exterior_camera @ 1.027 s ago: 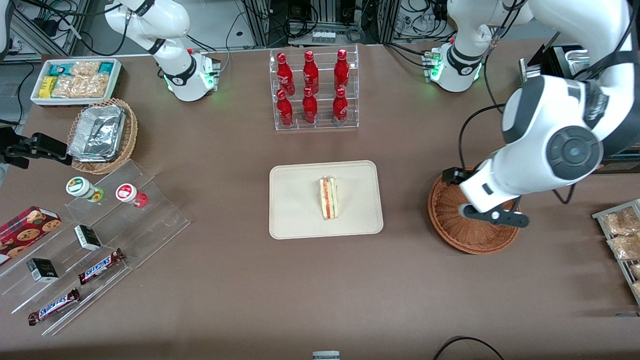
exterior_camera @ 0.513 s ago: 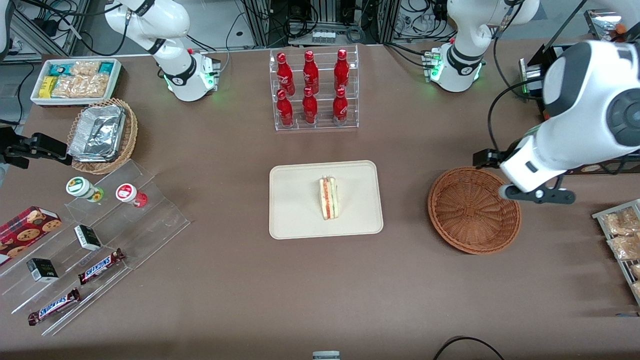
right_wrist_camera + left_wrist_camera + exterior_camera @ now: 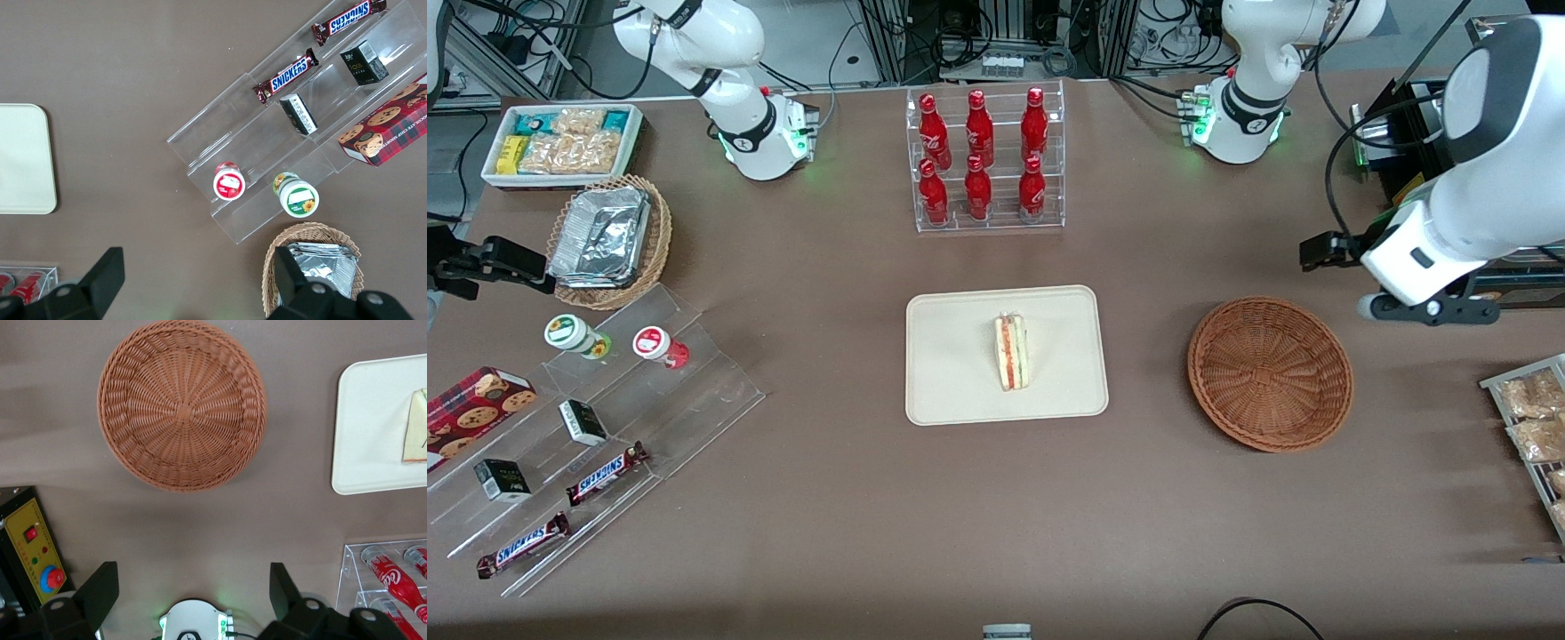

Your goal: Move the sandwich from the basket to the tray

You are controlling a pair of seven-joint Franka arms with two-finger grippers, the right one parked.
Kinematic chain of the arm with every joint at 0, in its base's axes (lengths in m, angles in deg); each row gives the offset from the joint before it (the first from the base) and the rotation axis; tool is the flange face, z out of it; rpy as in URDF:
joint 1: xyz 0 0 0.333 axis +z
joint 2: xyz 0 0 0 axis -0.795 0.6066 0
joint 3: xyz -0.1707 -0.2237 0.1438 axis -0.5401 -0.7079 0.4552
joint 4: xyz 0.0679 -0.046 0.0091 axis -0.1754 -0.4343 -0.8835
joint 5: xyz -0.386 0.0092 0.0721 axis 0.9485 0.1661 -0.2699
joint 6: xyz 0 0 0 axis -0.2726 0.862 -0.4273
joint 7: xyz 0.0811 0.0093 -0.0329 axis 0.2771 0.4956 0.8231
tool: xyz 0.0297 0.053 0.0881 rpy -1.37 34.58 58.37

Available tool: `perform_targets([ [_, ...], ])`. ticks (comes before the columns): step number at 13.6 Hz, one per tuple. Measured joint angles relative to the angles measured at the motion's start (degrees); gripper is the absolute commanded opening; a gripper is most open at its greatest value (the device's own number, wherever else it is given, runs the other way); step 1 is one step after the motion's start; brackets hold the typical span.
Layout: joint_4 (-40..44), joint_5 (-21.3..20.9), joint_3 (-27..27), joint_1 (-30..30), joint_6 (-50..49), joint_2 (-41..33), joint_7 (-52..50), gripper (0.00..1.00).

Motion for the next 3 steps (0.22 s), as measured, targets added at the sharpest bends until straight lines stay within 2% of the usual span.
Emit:
perform_targets([
  [3,-0.04,-0.39,-1.37,2.03,-2.67,-1.90,0.00,1.00],
])
